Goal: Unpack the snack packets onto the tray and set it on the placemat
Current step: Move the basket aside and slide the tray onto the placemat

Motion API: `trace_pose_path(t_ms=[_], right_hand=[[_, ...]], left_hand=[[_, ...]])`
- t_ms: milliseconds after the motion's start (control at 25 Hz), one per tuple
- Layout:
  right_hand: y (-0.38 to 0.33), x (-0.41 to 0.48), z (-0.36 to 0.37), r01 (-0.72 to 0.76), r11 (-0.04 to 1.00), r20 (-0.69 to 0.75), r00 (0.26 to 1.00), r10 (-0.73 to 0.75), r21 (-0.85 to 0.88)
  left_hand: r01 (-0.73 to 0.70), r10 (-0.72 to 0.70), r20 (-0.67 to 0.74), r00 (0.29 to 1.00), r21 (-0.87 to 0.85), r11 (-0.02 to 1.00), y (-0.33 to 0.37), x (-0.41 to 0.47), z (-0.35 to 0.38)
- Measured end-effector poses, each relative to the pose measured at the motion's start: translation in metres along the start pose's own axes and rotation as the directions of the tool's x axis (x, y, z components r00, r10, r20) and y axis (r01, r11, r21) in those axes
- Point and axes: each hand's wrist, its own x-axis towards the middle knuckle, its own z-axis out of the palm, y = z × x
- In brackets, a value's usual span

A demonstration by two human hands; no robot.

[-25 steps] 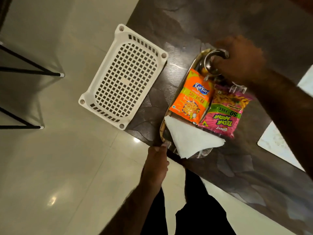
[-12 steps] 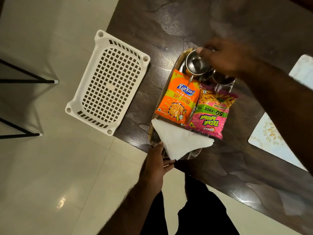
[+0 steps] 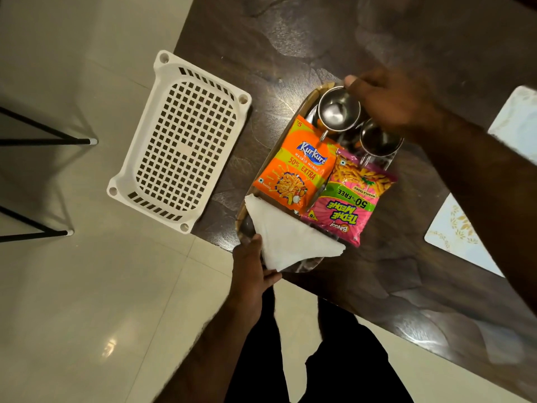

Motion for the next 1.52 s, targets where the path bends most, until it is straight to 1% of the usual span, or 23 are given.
trace_pose_path(t_ms=[200,280,360,480,640,800,1000,1120,1200,1320,1520], right_hand=[[0.022,-0.02,0.008,-0.1,0.985,-0.041,0.993,0.107,0.142],[0.032,-0.031,0.013,-0.131,0.978,-0.08,0.986,0.145,0.16],[0.039,-0.043,0.016,-0.158,0.972,-0.098,0.979,0.177,0.177],[0.051,-0.066,0.018,-0.197,0.946,-0.084,0.971,0.225,0.258],[0.073,-0.103,0.02,-0.248,0.905,-0.111,0.947,0.302,0.346],[0.104,-0.138,0.011,-0.302,0.844,-0.114,0.915,0.387,0.444],[0.147,-0.176,-0.011,-0.371,0.76,-0.113,0.859,0.499,0.534],[0.178,-0.2,-0.033,-0.387,0.691,-0.154,0.797,0.583,0.611],[0.202,-0.211,-0.048,-0.382,0.676,-0.181,0.774,0.607,0.63],[0.235,-0.22,-0.067,-0.37,0.663,-0.191,0.765,0.615,0.651],[0.304,-0.241,-0.102,-0.36,0.637,-0.233,0.719,0.655,0.681]], left_hand=[[-0.153,0.154,-0.008,0.988,0.106,0.983,0.015,-0.001,-0.02],[-0.196,0.199,-0.003,0.98,0.148,0.969,0.018,-0.001,-0.027],[-0.232,0.235,0.007,0.972,0.184,0.955,0.021,-0.001,-0.034],[-0.286,0.288,0.022,0.957,0.223,0.932,0.022,-0.005,-0.042],[-0.329,0.339,0.005,0.941,0.256,0.909,0.027,-0.014,-0.044],[-0.381,0.397,0.032,0.917,0.361,0.851,0.036,-0.029,-0.032],[-0.458,0.467,0.096,0.879,0.442,0.772,0.043,-0.054,0.012],[-0.486,0.486,0.14,0.862,0.497,0.719,0.039,-0.068,0.055],[-0.508,0.495,0.179,0.85,0.525,0.683,0.035,-0.075,0.085],[-0.54,0.497,0.239,0.834,0.54,0.646,0.03,-0.082,0.124],[-0.591,0.51,0.329,0.795,0.612,0.526,0.014,-0.087,0.207]])
